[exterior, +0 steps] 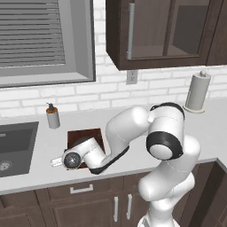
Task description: Pick up the sponge from the counter and clean the cutting board by briefly scrubbing or pressing down on the cutting board. Once finished, release the sponge.
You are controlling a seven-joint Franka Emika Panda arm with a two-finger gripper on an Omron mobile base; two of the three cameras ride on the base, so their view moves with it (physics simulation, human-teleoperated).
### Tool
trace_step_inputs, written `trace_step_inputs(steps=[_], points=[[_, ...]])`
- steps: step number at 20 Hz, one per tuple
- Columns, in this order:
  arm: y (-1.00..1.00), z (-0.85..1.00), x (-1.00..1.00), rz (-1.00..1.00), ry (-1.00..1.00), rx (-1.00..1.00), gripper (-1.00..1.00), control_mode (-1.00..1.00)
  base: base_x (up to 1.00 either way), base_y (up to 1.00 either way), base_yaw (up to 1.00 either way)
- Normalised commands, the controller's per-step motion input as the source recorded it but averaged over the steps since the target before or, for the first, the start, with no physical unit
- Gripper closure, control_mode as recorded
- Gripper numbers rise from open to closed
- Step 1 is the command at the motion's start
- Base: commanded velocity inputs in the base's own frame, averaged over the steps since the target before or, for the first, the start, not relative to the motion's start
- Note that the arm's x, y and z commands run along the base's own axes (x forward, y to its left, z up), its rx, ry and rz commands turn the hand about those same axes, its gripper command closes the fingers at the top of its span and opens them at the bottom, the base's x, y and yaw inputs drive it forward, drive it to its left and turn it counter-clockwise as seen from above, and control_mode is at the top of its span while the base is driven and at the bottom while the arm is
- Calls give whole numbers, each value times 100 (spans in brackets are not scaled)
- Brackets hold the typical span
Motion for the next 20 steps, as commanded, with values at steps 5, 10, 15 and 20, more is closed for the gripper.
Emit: trace_step_inputs(steps=[5, 10, 15, 20], points=[[-3, 0, 0, 0, -7, 0, 100, -100, 0, 0, 0], [-14, 0, 16, 0, -2, 0, 100, -100, 0, 0, 0], [-24, 0, 30, 0, 0, 0, 100, -100, 0, 0, 0], [-22, 0, 44, 0, 0, -2, 100, -100, 0, 0, 0]])
